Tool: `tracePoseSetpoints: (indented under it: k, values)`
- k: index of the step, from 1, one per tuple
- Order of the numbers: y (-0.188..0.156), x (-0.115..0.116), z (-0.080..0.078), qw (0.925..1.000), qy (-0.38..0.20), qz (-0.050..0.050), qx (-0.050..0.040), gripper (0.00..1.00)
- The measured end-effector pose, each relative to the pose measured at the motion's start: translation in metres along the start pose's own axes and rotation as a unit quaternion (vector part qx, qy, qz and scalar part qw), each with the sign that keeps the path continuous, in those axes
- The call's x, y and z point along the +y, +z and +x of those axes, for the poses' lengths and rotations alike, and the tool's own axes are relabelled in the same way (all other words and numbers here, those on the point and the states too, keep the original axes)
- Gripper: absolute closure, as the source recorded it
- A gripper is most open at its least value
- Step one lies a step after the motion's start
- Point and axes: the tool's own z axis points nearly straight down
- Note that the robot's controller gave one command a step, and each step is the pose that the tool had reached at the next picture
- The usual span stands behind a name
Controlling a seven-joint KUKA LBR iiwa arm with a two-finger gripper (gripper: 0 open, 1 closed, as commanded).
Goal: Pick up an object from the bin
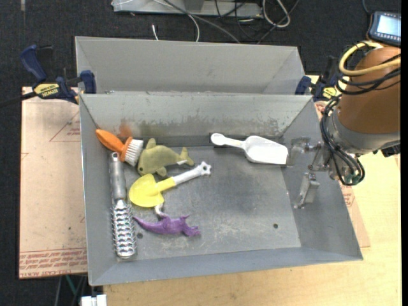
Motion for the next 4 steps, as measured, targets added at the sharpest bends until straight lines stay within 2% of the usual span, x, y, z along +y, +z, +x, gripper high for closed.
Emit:
tracePoseSetpoints:
  k: [1,2,3,4]
  values:
    - [0.094,0.028,-0.050,0.9867,-0.163,-0.001,0.0022,0.00]
    - [0.075,0.044,-0.006,0.9989,-0.046,0.000,-0.0046,0.00]
    - [0.102,0.130,-0.075,0.9631,-0.269,-0.002,-0.0035,0.00]
    - [0.099,0.080,0.017,0.9824,-0.187,0.000,-0.0038,0.00]
